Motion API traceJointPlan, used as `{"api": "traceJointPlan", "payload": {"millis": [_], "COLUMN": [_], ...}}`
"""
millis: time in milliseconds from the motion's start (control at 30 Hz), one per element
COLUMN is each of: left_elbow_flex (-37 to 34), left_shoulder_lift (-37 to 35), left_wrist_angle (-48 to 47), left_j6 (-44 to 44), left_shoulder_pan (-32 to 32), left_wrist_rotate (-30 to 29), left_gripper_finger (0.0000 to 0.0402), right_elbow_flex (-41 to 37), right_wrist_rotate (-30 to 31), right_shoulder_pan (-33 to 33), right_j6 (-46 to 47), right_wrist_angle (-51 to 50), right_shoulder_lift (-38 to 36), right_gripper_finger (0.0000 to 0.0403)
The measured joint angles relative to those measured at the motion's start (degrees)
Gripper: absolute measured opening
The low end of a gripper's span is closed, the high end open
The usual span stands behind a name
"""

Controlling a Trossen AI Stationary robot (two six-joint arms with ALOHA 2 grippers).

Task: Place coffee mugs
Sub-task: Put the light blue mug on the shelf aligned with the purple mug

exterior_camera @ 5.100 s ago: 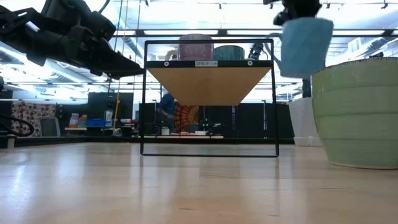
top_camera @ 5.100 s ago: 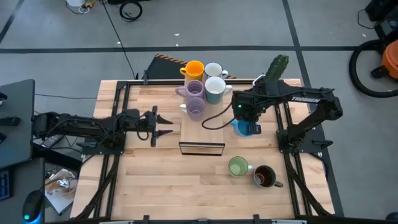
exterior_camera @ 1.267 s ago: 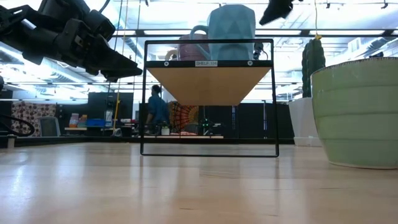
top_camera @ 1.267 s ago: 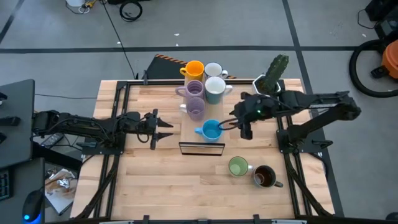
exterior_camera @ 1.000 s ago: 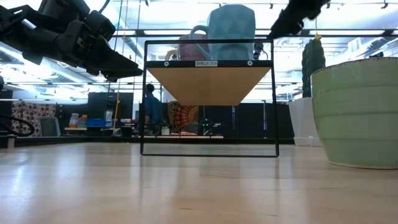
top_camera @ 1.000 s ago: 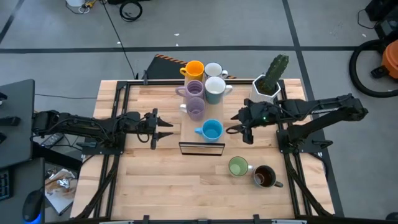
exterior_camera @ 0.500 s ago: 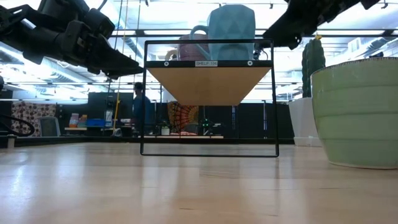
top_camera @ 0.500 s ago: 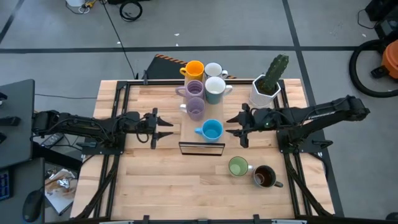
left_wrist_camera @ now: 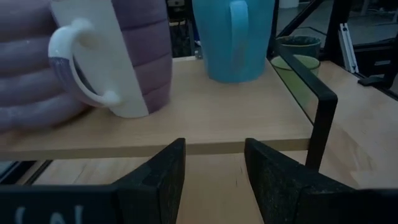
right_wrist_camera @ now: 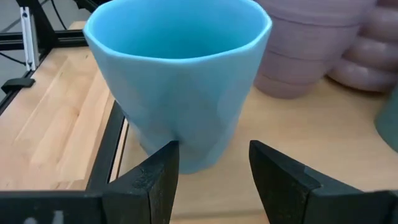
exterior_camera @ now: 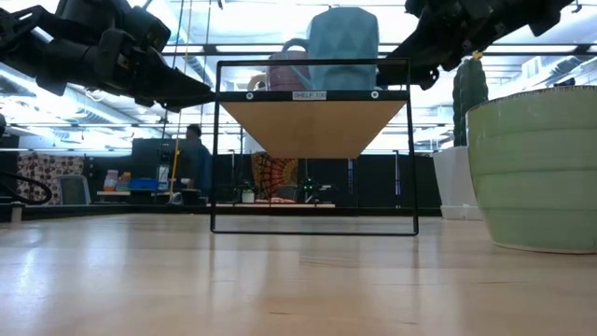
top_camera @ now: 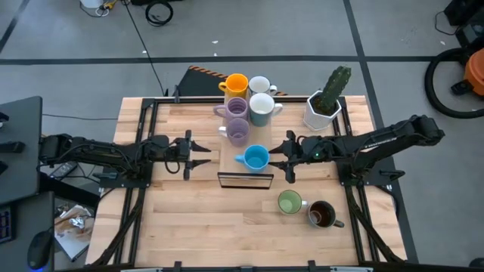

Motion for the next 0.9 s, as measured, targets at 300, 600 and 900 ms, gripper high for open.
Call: {"api": "traceJointPlan", "payload": {"millis": [300,600,900], "left_elbow_flex": [0.0,0.0,0.0], "left_shoulder_lift": [-0.01,-0.01,-0.01], "left_wrist_angle": [0.28,0.35,1.08], "left_j6": [-0.07,-0.48,-0.48], "left_shoulder_pan": [-0.02,-0.02,-0.07], "left_wrist_rotate": [0.21,0.26,0.33], "left_gripper_finger": [0.0172,0.0172,0.0172], "right_elbow_flex": [0.0,0.0,0.0], "right_wrist_rotate": [-1.04,-3.26,-4.0], "right_shoulder_pan": [-0.08,-0.66,-1.57], "right_j6": [-2.02,-2.55,-3.77], "right_wrist_angle": [7.67,15.84,22.32], "right_shoulder_lift": [5.42,11.02,15.29], "right_gripper_finger": [0.0201,0.0201,0.0201]}}
